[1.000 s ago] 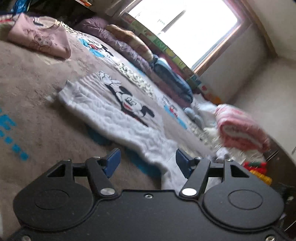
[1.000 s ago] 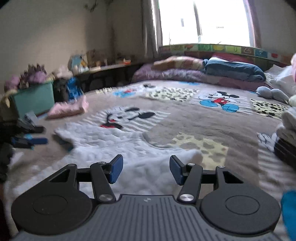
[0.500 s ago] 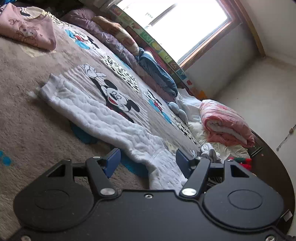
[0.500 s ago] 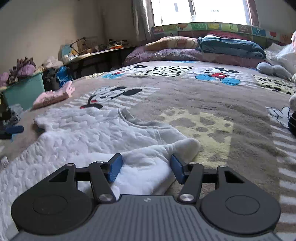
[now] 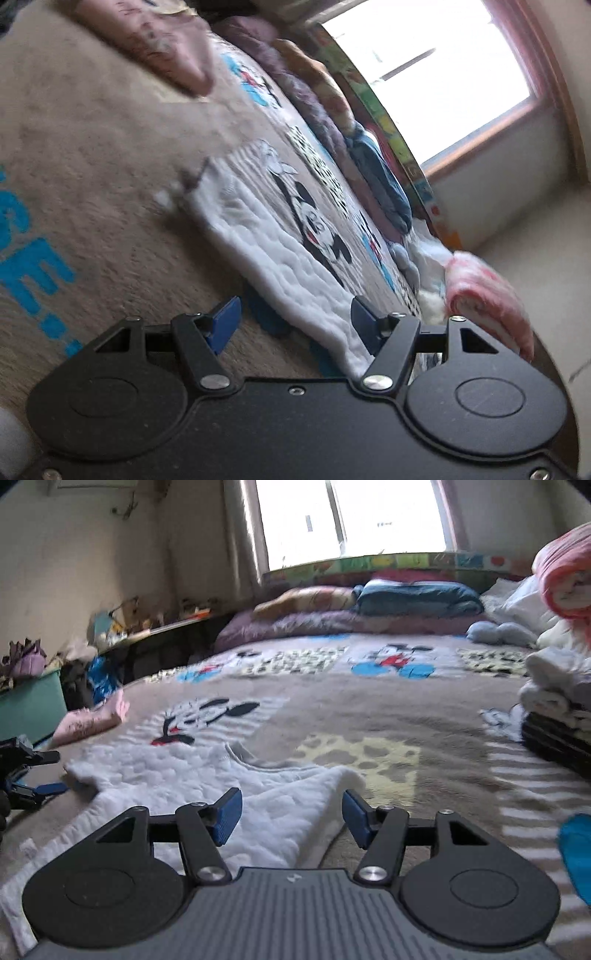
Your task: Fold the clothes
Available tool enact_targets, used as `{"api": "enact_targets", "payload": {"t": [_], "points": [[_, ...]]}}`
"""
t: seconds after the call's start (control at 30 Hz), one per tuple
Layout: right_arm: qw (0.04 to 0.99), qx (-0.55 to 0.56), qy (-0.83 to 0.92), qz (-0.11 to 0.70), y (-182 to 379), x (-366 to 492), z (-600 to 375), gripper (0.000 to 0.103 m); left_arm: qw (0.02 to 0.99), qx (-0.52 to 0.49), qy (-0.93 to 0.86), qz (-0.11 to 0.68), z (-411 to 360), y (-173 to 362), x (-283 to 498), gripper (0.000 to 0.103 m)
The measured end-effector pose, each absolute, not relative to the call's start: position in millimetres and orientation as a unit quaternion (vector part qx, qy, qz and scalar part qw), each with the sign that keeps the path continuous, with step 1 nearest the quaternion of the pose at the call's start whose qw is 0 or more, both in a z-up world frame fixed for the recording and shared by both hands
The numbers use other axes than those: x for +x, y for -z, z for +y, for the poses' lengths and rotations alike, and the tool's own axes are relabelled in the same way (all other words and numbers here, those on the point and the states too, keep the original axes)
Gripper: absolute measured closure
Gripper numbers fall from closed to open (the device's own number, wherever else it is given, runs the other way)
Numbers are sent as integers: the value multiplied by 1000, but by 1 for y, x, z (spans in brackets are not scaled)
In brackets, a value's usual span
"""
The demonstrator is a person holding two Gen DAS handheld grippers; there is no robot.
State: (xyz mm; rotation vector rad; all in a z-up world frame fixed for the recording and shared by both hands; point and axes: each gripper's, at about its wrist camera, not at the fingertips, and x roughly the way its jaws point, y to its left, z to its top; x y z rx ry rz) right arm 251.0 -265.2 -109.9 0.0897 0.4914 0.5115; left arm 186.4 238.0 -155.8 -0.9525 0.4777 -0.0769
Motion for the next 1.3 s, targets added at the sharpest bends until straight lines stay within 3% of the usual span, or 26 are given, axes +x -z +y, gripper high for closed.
{"api": "enact_targets", "payload": {"t": [0.3,0.57,0.6,0.7,0.77,0.83,1.07,1.3], "points": [[928,143,-255,230,105,204,-278,39,845,-492,-13,209,255,158,181,38],[911,160,-284,254,112,189,-257,38,851,-487,-33,194,257,157,203,41],[908,163,-286,257,112,189,-255,38,852,-486,-35,193,257,157,207,43],[902,177,-292,263,110,184,-250,38,854,-481,-33,195,253,156,218,70],[898,186,-295,268,109,184,-248,37,858,-475,-20,192,247,152,223,77],[894,194,-299,271,107,185,-245,37,878,-443,4,182,232,138,224,86],[865,263,-329,273,103,195,-231,30,942,-288,79,157,162,95,227,86],[819,364,-346,279,103,222,-203,23,966,-123,115,195,97,100,241,86]]}}
